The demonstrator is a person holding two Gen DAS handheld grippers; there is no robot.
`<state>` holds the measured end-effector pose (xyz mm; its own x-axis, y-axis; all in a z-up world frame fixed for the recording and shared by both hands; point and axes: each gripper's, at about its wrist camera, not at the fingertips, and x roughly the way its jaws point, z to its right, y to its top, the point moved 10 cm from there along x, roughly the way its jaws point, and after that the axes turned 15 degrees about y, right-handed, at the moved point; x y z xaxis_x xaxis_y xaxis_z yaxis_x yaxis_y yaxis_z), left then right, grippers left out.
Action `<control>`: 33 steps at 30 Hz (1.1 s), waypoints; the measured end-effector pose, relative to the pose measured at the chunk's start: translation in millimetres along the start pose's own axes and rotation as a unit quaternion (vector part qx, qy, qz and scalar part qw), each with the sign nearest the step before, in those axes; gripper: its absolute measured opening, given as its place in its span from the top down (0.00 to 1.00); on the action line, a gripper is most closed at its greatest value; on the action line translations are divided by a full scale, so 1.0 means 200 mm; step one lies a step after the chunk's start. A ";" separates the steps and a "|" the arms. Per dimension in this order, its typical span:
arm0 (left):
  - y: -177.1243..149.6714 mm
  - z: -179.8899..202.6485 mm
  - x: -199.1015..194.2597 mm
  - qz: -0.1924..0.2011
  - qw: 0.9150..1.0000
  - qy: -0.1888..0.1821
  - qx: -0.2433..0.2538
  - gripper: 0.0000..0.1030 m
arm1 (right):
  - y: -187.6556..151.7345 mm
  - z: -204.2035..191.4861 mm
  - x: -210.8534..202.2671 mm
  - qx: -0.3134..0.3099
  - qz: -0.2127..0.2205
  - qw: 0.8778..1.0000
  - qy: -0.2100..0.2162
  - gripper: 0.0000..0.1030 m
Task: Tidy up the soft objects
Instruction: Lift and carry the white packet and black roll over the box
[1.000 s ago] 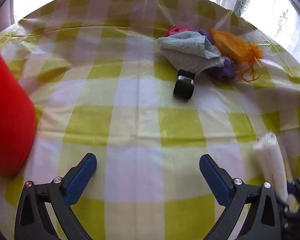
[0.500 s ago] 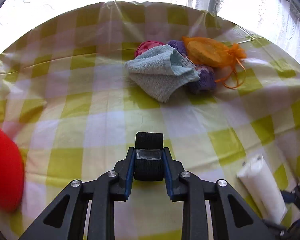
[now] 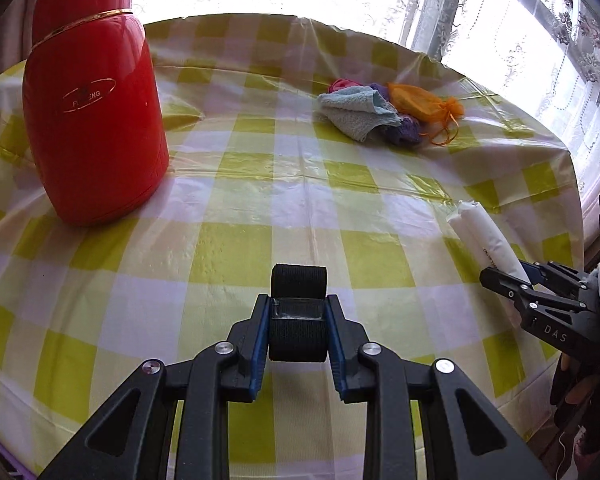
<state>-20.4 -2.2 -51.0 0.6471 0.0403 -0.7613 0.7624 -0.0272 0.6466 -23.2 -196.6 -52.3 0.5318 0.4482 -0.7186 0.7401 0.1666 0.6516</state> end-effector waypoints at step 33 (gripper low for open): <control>0.20 0.12 -0.84 0.189 0.980 0.020 0.061 0.73 | 0.30 -0.35 -1.04 -0.027 0.217 0.975 -0.033 0.59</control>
<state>-99.6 -34.3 101.5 0.8849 0.0427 -0.4639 0.4641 -0.1666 0.8700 -117.4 -218.8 152.7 0.8168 0.4297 -0.3849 0.4176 0.0197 0.9084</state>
